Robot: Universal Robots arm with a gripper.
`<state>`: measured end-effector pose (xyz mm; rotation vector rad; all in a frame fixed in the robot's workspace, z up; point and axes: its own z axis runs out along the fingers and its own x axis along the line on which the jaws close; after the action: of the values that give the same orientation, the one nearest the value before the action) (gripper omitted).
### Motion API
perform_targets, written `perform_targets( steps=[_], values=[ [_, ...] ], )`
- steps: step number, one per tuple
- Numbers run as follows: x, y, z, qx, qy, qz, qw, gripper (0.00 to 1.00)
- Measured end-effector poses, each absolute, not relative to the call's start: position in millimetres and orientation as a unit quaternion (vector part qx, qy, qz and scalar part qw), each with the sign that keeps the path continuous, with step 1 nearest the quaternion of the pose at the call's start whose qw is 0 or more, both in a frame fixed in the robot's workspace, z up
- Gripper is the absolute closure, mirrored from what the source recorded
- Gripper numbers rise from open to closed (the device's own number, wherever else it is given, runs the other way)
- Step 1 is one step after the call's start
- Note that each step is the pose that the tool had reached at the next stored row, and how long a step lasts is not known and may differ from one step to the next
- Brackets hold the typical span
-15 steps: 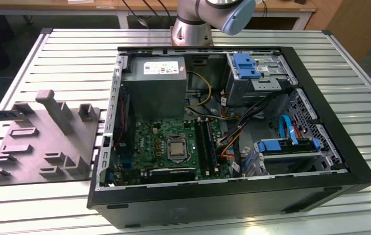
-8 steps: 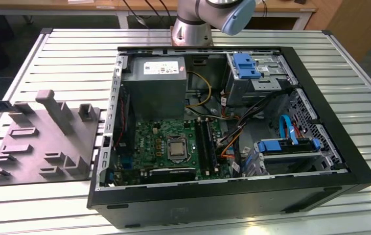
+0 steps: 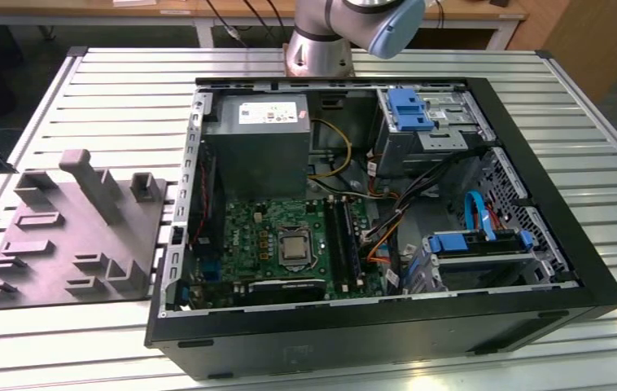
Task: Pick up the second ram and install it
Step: 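Pick up the second ram and move it above second insertion slot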
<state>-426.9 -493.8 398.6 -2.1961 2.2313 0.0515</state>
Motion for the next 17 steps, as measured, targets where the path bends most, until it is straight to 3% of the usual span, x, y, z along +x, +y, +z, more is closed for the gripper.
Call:
perform_targets(
  steps=[17],
  values=[
    [-409,-494,399,-0.701,0.713,0.016,0.005,0.89]
  ],
)
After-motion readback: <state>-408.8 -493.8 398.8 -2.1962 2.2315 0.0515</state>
